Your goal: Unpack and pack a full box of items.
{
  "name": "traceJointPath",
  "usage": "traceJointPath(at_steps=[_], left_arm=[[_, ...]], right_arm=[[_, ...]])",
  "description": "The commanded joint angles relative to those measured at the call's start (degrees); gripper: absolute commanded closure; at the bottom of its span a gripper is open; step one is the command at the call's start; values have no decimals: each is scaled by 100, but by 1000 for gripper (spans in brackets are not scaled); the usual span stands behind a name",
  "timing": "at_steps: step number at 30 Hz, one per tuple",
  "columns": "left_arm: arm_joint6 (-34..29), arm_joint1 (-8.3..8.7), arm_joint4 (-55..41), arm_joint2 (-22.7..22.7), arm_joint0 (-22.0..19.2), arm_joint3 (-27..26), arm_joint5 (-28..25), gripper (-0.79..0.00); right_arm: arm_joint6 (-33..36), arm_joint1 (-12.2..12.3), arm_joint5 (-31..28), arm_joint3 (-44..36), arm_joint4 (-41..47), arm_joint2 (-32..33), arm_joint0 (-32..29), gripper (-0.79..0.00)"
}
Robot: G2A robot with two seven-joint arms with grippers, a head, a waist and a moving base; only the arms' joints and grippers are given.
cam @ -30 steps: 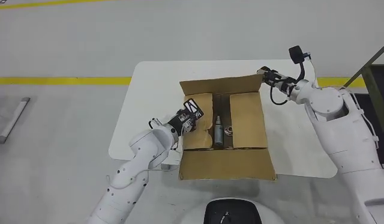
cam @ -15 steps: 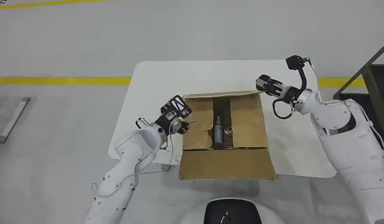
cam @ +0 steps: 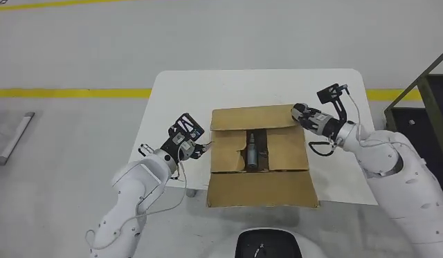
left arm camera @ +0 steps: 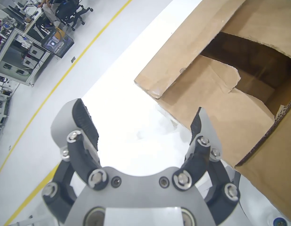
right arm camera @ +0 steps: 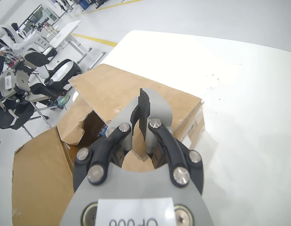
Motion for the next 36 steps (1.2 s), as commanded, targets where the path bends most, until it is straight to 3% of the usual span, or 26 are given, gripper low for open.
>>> traceJointPath(at_steps=[1, 15, 28, 36], left_arm=[[0, 0, 0, 0, 0, 0, 0, -785], [151, 23, 116, -83, 177, -160, -91, -785], [201, 291, 621, -1239, 1539, -840, -1584, -785], [732, 392, 1141, -1287, 1969, -1026, -2411, -785]], right_arm=[[-67, 8, 19, -97, -248, -67, -91, 0], [-340, 2, 264, -75, -554, -353, -189, 0], [-324, 0, 452, 22, -458, -469, -118, 0], [-306, 9, 460, 38, -420, -508, -127, 0]])
